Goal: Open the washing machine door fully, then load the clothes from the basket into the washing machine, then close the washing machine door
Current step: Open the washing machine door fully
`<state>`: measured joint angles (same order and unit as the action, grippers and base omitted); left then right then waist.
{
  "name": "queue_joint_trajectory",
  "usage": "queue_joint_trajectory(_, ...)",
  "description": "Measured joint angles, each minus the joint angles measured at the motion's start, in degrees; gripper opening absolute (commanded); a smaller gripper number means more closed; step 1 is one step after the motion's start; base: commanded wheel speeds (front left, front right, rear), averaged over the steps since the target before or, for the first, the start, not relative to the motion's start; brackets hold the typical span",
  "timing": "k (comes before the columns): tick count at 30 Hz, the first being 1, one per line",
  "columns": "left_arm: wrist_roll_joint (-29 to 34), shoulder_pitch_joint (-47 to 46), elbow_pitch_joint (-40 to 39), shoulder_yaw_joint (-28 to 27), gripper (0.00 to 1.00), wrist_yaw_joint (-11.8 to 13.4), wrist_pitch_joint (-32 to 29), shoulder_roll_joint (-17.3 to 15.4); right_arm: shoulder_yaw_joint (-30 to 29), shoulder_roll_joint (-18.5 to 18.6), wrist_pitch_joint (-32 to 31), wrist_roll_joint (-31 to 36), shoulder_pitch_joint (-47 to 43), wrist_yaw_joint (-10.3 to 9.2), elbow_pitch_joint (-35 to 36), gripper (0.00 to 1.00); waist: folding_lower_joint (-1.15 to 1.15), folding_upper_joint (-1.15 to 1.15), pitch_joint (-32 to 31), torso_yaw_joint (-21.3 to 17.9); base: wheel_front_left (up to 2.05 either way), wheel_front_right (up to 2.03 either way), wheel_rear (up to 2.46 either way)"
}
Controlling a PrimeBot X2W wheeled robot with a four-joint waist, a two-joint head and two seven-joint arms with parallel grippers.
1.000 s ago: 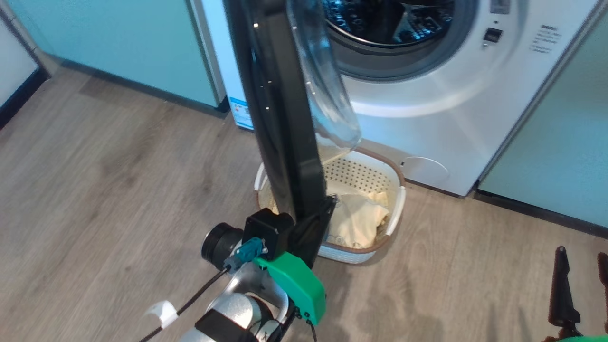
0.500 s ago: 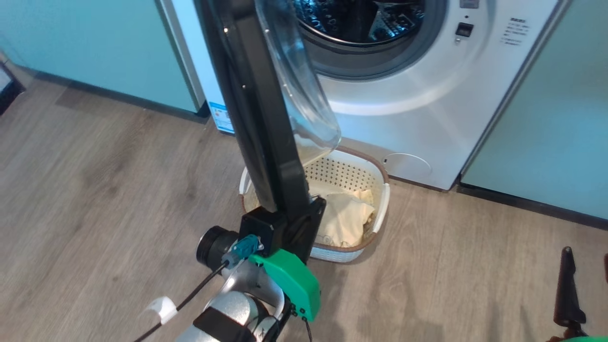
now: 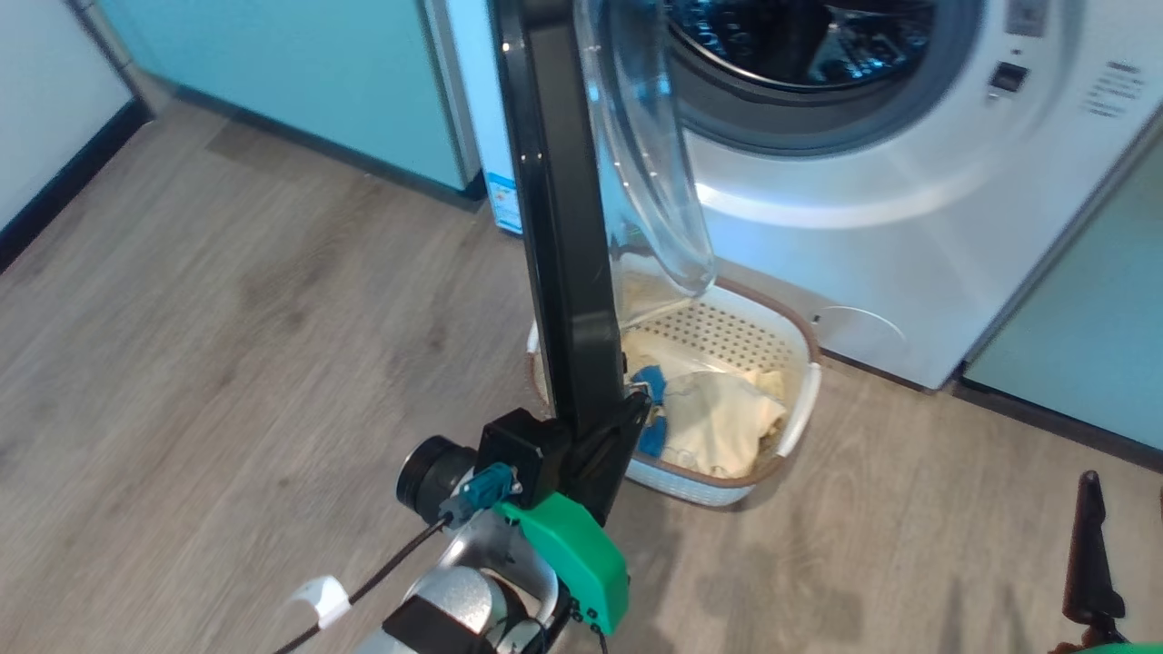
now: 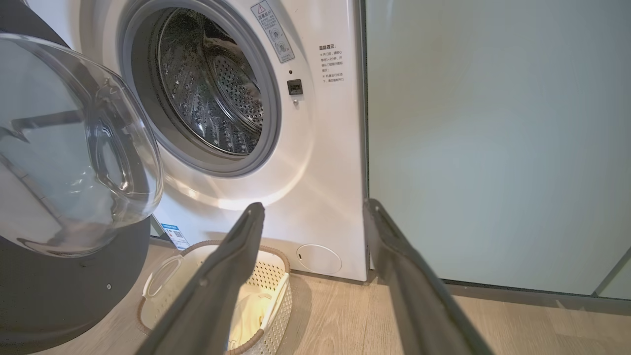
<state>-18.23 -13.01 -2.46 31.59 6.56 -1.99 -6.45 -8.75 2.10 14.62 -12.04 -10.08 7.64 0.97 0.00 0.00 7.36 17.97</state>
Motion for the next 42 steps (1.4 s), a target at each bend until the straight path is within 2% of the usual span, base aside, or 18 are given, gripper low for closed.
queue_joint_trajectory(13, 0.00, 0.12, -0.48, 0.35, 0.00, 1.44, 1.90, 0.22, -0.44, 0.00, 0.00, 1.77, -0.02, 0.00, 0.62, 1.00, 0.00, 0.00, 0.59, 7.97, 0.00, 0.00, 0.00)
queue_joint_trajectory(19, 0.00, 0.57, -0.24, 0.37, 0.00, 2.21, 2.90, 0.38, -0.33, 0.00, 0.00, 2.86, -0.02, 0.00, 0.86, 1.00, 0.00, 0.00, 0.71, 12.80, 0.00, 0.00, 0.00)
queue_joint_trajectory(32, -0.03, 1.89, 2.35, -3.14, 0.00, 4.68, 5.12, -0.62, 1.54, 0.01, 0.00, 3.57, 1.48, 0.00, -0.13, 1.00, 0.00, 0.00, 1.32, 13.68, 0.00, 0.00, 0.00)
queue_joint_trajectory(42, -1.60, -0.04, 10.03, -7.71, 0.00, 5.86, 8.71, -1.76, 1.36, 0.02, 0.00, 3.57, 1.38, 0.01, -0.33, 1.00, 0.00, 0.00, 1.10, 13.47, 0.00, 0.00, 0.00)
